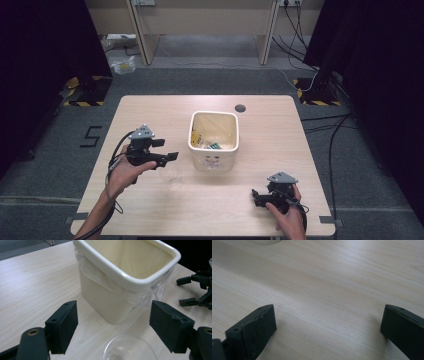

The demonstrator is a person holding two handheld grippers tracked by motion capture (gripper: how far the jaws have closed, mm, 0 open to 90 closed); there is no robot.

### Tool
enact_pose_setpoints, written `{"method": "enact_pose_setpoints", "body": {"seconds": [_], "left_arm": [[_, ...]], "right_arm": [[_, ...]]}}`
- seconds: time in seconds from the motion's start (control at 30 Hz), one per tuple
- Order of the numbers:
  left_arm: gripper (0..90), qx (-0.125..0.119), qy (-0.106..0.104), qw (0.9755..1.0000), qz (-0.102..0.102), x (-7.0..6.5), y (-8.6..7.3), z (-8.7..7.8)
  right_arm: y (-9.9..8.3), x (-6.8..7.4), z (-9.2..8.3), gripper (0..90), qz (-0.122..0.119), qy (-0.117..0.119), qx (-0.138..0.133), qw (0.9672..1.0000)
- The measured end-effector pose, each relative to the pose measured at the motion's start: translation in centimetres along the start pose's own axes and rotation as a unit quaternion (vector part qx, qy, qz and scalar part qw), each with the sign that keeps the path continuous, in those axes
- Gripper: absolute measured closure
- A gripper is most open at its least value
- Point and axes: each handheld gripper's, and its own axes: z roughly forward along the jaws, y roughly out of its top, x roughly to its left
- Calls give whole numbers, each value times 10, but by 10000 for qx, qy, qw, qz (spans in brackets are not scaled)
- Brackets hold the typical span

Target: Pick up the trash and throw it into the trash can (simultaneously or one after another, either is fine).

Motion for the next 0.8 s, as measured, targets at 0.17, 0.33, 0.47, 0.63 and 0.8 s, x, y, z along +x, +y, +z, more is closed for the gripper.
{"method": "enact_pose_setpoints", "body": {"seconds": [0.17, 0.33, 0.47, 0.63, 0.8], "left_arm": [[228, 33, 20, 10000, -35, 2, -10, 1], [231, 71, 10, 9999, -74, 3, -18, 3], [236, 51, 21, 9999, -86, 3, -23, 4], [247, 72, 21, 9999, -95, 4, -27, 6], [273, 127, -10, 9999, -103, 4, -34, 10]], "right_arm": [[0, 0, 0, 4, -13, -2, -4, 10000], [0, 0, 0, 4, -15, -2, -3, 10000], [0, 0, 0, 4, -16, -2, -2, 10000], [0, 0, 0, 4, 1, -2, 0, 10000], [0, 0, 0, 4, -14, -3, -3, 10000]]}}
